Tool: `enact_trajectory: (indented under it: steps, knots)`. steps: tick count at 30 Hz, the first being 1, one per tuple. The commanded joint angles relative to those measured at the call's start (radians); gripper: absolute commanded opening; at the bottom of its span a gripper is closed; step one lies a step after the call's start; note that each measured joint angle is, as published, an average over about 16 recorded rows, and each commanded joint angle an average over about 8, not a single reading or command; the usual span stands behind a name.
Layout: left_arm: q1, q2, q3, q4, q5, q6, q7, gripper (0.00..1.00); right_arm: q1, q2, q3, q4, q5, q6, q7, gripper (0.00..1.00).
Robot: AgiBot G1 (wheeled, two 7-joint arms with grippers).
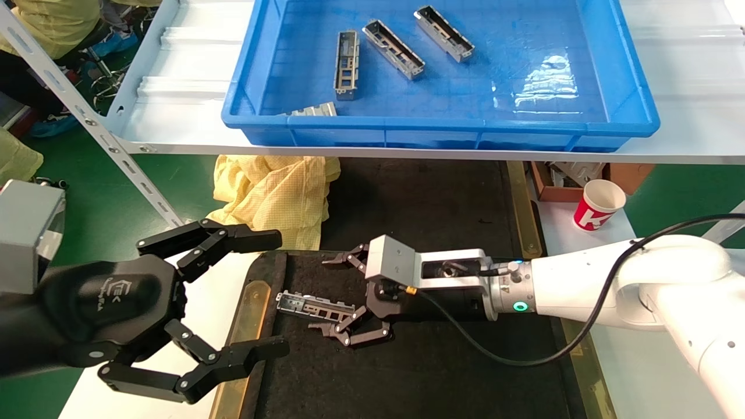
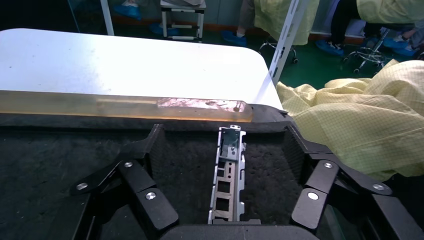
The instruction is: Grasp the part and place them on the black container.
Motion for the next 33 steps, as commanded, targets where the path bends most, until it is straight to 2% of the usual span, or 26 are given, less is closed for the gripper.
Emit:
enact_trajectory:
  steps: [1,10,33]
  knots:
    - [0.000,0.000,0.000,0.000,0.000,0.000,0.000,1.00,0.002,0.009,0.005,-0.012,0.012,-0.023,0.001,1.00]
    - [0.000,0.000,0.000,0.000,0.000,0.000,0.000,1.00,-0.012,0.022,0.023,0.026,0.006,-0.009,0.020,1.00]
    - [0.000,0.000,0.000,0.000,0.000,0.000,0.000,1.00,-0.192,0.284,0.312,0.409,0.031,-0.076,0.279,1.00]
